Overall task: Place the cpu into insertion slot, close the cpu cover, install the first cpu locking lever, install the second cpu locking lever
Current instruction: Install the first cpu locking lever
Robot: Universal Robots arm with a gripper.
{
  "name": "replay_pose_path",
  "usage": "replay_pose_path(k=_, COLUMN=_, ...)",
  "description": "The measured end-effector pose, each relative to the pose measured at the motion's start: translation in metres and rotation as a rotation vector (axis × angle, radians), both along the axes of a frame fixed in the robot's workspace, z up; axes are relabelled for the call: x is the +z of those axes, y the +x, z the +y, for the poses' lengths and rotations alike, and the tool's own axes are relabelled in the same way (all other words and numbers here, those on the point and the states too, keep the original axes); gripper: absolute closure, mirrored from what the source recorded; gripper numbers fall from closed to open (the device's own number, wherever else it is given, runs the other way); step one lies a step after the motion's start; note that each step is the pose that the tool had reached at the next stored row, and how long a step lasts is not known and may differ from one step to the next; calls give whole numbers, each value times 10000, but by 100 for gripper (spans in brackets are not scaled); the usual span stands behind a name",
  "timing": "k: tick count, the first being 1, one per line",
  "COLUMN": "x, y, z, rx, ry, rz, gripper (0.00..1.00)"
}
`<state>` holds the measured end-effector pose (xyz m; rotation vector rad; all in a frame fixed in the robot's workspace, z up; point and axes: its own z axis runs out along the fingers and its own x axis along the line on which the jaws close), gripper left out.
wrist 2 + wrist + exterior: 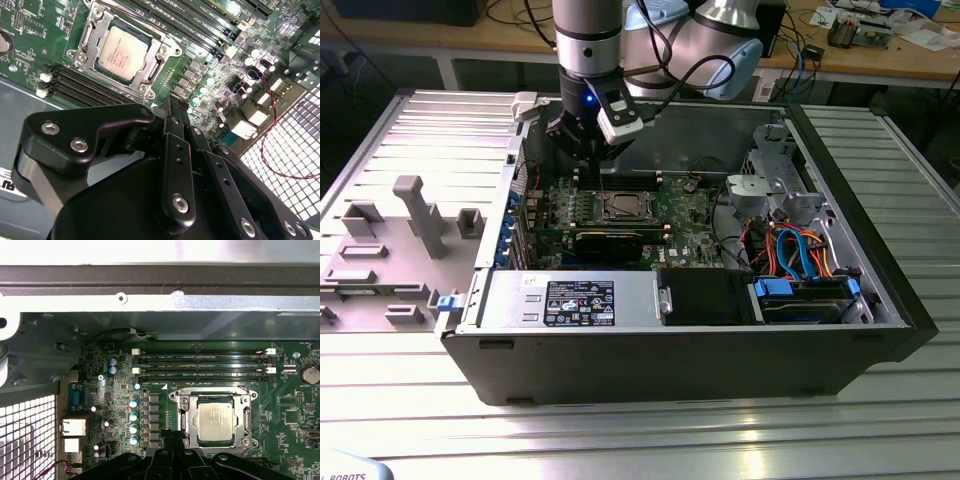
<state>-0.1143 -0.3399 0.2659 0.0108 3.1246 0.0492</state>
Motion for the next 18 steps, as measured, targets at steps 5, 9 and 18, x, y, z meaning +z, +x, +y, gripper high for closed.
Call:
replay_pose_path(k=5, x=0, y=-11, z=0, rx=-1, ry=1, rz=-1, gripper=89)
replay_pose_path(k=9, x=0, y=-40, z=0, rx=1, ry=1, rz=0, gripper=89)
replay_pose_path(k=18, x=-1, y=-92, z=74, rx=70, ry=-1, rz=1, gripper=89)
